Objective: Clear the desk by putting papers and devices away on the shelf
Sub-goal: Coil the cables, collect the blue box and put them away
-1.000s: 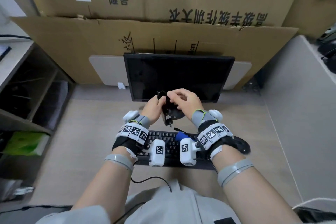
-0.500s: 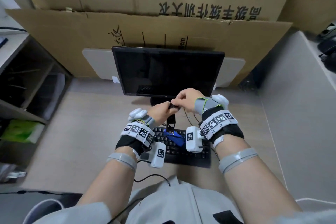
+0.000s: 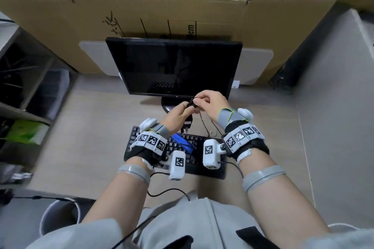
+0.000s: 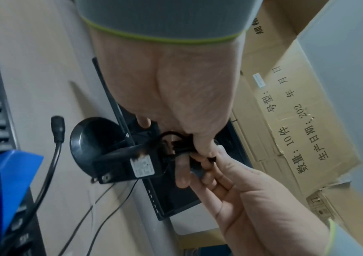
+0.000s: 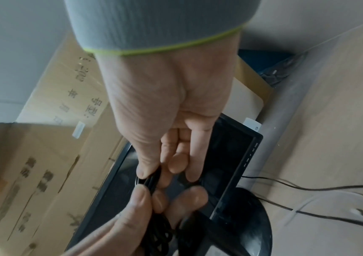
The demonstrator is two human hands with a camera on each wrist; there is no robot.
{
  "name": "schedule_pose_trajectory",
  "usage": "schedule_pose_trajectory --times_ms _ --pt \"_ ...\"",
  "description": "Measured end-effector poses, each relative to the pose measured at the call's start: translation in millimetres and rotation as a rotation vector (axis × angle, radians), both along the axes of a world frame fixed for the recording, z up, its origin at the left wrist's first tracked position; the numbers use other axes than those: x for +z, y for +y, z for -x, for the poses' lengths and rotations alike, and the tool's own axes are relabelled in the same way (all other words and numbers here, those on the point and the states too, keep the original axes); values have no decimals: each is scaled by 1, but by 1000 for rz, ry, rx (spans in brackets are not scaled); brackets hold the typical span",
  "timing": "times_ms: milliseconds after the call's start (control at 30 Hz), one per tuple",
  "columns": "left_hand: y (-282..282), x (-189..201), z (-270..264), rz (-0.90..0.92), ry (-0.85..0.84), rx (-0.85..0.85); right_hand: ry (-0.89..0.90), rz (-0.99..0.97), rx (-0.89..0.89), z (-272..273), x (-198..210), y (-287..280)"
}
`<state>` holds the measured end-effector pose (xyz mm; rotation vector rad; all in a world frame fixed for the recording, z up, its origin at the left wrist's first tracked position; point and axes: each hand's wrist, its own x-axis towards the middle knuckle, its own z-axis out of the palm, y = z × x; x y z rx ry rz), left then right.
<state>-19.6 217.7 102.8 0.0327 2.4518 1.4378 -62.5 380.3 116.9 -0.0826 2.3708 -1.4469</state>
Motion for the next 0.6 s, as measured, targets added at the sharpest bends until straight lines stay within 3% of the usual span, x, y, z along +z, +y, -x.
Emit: schedule_pose_trajectory --times_ms 133,233,300,400,467,533,600 --pt "14 -8 7 -213 -115 107 -90 170 -57 14 -22 3" --pt "18 -24 14 -236 -187 193 -173 204 -128 18 -40 5" --pt "16 -37 23 -179 -239 201 -281 117 -211 25 -70 11" --pt "7 -46 35 -132 -251 234 -502 -168 -291 24 -114 28" --pt "1 -57 52 -147 -306 271 -623 -363 -241 25 -141 37" --pt "0 -57 55 -183 -350 304 -674 -429 -117 17 -161 42" --pt "-5 -67 60 -220 -381 333 -693 -466 -114 19 -174 38"
